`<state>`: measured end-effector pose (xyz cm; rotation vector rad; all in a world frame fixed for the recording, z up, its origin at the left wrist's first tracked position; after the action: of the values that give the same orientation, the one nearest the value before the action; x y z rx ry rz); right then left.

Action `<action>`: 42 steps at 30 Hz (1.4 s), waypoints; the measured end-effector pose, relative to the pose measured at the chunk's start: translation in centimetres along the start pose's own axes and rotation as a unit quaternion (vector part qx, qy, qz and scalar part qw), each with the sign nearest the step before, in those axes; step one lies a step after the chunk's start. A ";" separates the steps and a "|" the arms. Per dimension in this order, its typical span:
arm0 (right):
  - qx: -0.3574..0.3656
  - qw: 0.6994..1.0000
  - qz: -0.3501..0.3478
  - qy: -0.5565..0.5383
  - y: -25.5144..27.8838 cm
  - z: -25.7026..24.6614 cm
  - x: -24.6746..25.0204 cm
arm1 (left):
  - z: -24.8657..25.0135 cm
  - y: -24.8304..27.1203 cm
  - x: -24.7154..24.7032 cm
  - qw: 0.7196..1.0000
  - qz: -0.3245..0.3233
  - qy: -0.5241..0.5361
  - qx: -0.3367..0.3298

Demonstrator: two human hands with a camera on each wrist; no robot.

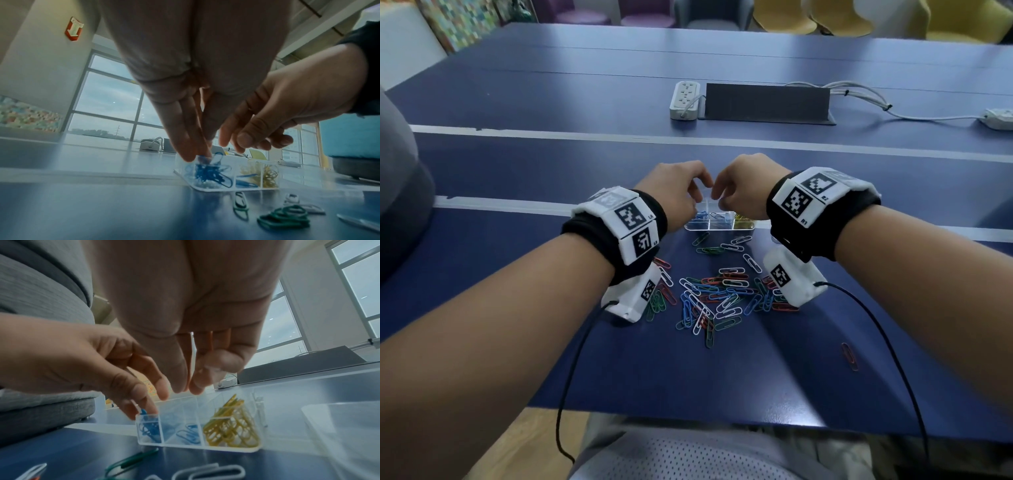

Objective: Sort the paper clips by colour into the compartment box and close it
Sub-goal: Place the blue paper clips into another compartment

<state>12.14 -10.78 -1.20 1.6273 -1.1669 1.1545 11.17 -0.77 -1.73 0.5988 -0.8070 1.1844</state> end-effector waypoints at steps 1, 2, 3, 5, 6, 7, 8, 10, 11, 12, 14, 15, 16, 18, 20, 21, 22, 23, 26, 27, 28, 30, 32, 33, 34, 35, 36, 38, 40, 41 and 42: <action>0.003 1.000 0.004 0.002 0.2 0.1 0.2 | -0.2 0.2 -0.2 1.000 -0.016 0.010 0.003; 0.006 1.000 0.007 0.003 0.3 0.2 0.3 | -0.3 0.4 -0.4 0.999 -0.035 0.014 0.006; 0.009 1.000 0.009 0.004 0.5 0.3 0.4 | -0.4 0.6 -0.6 0.998 -0.052 0.019 0.005; 0.015 1.000 0.010 0.005 1.0 0.5 0.7 | -0.2 1.0 -0.8 0.996 -0.071 0.047 -0.010; 0.019 1.000 0.011 0.006 1.3 0.6 0.8 | -0.1 1.2 -0.7 0.996 -0.070 0.057 -0.021; 0.025 1.000 0.012 0.009 1.6 0.7 1.0 | 0.1 1.4 -0.4 0.996 -0.060 0.059 -0.034; 0.032 0.999 0.012 0.013 2.0 0.7 1.1 | 0.2 1.5 -0.1 0.997 -0.045 0.050 -0.046; 0.047 0.999 -0.003 0.027 3.1 0.6 1.1 | 0.7 1.6 0.3 0.997 -0.019 0.012 -0.071; 0.056 0.997 -0.022 0.038 3.7 0.4 0.8 | 1.1 1.8 0.3 0.996 -0.018 -0.014 -0.086; 0.068 0.995 -0.050 0.050 4.5 0.1 0.3 | 1.6 2.1 0.1 0.994 -0.026 -0.041 -0.101; 0.098 0.986 -0.115 0.073 6.1 -0.5 -1.1 | 2.5 2.7 -0.8 0.987 -0.065 -0.080 -0.125; 0.110 0.980 -0.148 0.080 7.0 -0.7 -1.8 | 3.0 3.1 -1.5 0.982 -0.091 -0.097 -0.132; 0.118 0.972 -0.181 0.088 7.7 -0.8 -2.4 | 3.4 3.5 -2.1 0.977 -0.115 -0.114 -0.139; 0.125 0.957 -0.232 0.122 8.9 -0.7 -3.7 | 4.2 4.0 -3.5 0.966 -0.155 -0.144 -0.149; 0.130 0.948 -0.242 0.163 9.3 -0.5 -4.4 | 4.9 4.2 -4.7 0.957 -0.183 -0.165 -0.155; 0.133 0.947 -0.236 0.172 9.4 -0.5 -4.5 | 5.2 4.3 -5.3 0.951 -0.196 -0.178 -0.158; 0.136 0.949 -0.228 0.172 9.4 -0.5 -4.4 | 5.4 4.4 -5.9 0.945 -0.209 -0.191 -0.160; 0.138 0.952 -0.220 0.165 9.4 -0.4 -4.3 | 5.6 4.5 -6.3 0.940 -0.220 -0.205 -0.160; 0.143 0.962 -0.196 0.127 9.2 -0.2 -3.7 | 5.7 4.6 -7.0 0.934 -0.229 -0.228 -0.155; 0.145 0.966 -0.185 0.108 9.1 -0.1 -3.5 | 5.7 4.6 -7.0 0.934 -0.227 -0.230 -0.156; 0.144 0.971 -0.171 0.089 9.0 0.0 -3.1 | 5.8 4.7 -6.9 0.934 -0.223 -0.231 -0.157; 0.135 0.979 -0.138 0.058 8.9 0.3 -2.3 | 5.8 4.8 -6.6 0.936 -0.216 -0.231 -0.157; 0.109 0.988 -0.108 0.031 8.8 1.1 -1.4 | 5.6 4.8 -6.2 0.942 -0.207 -0.218 -0.148; 0.092 0.991 -0.094 0.015 8.7 1.5 -1.0 | 5.4 4.8 -5.9 0.947 -0.203 -0.207 -0.139; 0.075 0.994 -0.083 0.001 8.7 2.0 -0.7 | 5.3 4.7 -5.7 0.951 -0.199 -0.196 -0.134; 0.058 0.995 -0.079 -0.005 8.6 2.7 -0.6 | 5.2 4.6 -5.5 0.954 -0.197 -0.187 -0.131; 0.042 0.996 -0.082 -0.004 8.7 3.3 -0.7 | 5.1 4.5 -5.3 0.955 -0.195 -0.181 -0.130; 0.020 0.996 -0.091 0.016 8.8 4.1 -0.9 | 4.9 4.5 -4.9 0.958 -0.192 -0.172 -0.124; 0.016 0.995 -0.091 0.038 9.1 4.3 -0.9 | 4.8 4.4 -4.6 0.961 -0.186 -0.165 -0.119; 0.020 0.994 -0.092 0.048 9.3 4.2 -0.9 | 4.7 4.5 -4.4 0.963 -0.184 -0.161 -0.117; 0.027 0.993 -0.095 0.058 9.6 4.0 -1.1 | 4.7 4.5 -4.3 0.964 -0.182 -0.157 -0.114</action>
<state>3.63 -16.65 -2.33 1.6510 -0.8936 1.1494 5.06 -5.53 -2.48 0.7174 -1.0346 0.6576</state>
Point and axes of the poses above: each hand's wrist, its own y-axis away from the middle knuckle, its own x-axis out of the back of the hand, z = x × y, the point moved 8 cm from there along -y, towards the middle knuckle, and after that the axes turned 3 degrees about y, right-handed, at the moved point
